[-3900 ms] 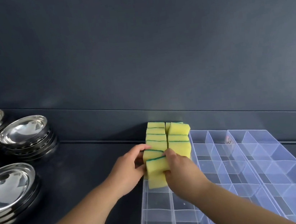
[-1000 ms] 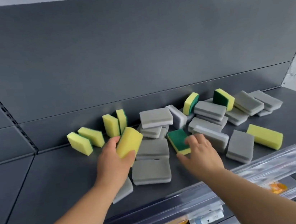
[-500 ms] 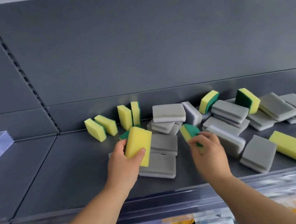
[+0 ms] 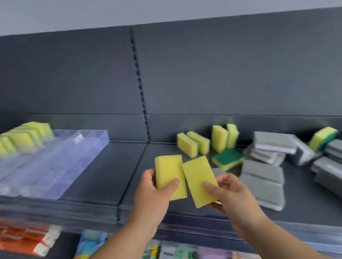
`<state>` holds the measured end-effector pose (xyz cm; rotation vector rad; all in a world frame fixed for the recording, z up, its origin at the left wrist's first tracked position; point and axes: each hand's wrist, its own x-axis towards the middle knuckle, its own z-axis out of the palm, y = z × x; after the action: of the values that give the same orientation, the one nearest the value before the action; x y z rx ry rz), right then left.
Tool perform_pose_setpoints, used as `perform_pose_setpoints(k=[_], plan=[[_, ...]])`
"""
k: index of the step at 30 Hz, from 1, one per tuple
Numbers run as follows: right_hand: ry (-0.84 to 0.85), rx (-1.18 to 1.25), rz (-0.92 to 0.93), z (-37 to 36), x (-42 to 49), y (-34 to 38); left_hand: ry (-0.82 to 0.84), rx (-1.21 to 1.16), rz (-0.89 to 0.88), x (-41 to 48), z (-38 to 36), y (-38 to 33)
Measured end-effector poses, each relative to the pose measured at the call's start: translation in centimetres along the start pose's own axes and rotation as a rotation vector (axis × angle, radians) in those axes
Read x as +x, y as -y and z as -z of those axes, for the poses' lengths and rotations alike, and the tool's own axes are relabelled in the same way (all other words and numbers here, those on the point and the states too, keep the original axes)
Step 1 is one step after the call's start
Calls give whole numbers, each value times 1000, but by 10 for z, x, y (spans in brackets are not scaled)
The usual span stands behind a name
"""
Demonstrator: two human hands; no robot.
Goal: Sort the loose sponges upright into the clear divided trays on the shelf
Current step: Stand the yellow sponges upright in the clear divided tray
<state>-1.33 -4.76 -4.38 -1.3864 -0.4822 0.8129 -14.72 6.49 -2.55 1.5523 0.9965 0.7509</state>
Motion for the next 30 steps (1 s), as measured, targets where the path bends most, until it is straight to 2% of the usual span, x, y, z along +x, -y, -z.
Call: perform_pose_setpoints(k=[7,13,18,21,26,30], plan=[[388,-162,-74,-202,-30,-34,-98,-10,58,-11,217,51],[542,-221,-123,-341,-49,-79,-201,1,148,-36,376,95],[639,-230,-131,-434,-53,-94,-345,33,194,-46,470,126],[654,-269,-118,-477,-42,-96,-401,-2,195,-35,503,133],[530,-353,-47,-530,3,-90,-486,47,199,15,542,139],[444,-312,101,-562,59,-73,-488,123,161,79,563,128]])
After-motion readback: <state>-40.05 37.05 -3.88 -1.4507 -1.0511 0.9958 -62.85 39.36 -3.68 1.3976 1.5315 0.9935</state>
